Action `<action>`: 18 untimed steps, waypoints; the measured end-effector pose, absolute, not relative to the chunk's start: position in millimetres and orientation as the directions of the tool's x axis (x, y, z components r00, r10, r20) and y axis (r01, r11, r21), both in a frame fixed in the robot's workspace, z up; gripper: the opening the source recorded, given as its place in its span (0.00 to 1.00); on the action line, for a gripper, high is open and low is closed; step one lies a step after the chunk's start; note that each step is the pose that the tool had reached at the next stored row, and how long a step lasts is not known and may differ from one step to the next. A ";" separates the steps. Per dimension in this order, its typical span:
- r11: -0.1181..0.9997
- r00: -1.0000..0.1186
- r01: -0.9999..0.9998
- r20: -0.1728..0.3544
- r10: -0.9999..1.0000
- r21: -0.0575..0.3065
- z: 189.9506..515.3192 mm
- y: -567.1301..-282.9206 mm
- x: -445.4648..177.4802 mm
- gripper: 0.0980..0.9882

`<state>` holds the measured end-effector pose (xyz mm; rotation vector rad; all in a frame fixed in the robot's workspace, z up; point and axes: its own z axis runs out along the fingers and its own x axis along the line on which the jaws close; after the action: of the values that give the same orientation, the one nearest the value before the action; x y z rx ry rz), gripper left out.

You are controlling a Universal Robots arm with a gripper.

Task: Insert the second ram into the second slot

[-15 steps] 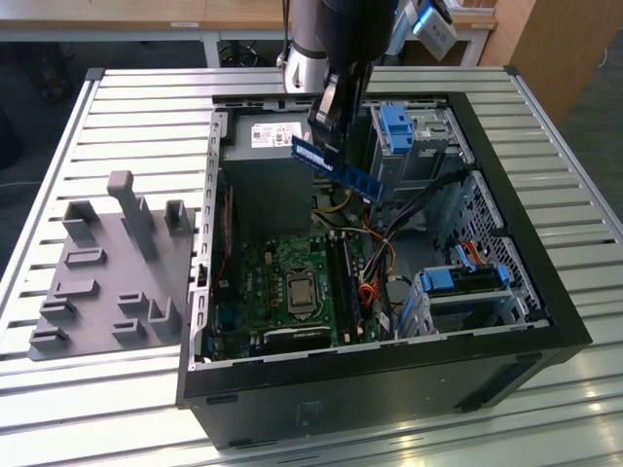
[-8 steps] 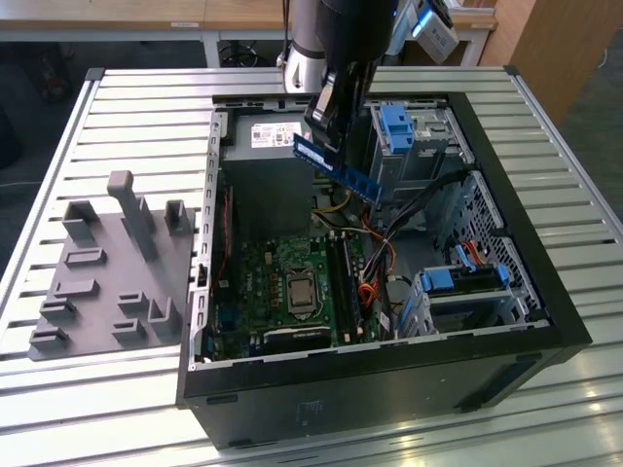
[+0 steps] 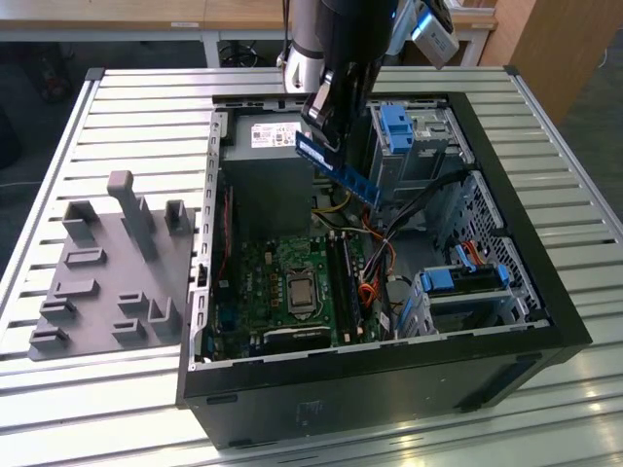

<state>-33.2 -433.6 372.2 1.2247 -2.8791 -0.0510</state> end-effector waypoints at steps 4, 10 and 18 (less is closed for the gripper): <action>0.720 -0.720 -0.693 -0.001 -0.694 0.035 372.1 -433.6 -33.2 0.02; 0.757 -0.758 -0.652 -0.001 -0.653 0.035 371.9 -433.6 -33.2 0.02; 0.802 -0.803 -0.596 -0.001 -0.596 0.035 371.7 -433.6 -33.2 0.02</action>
<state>-33.2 -433.6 371.7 0.9828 -2.9732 -0.0525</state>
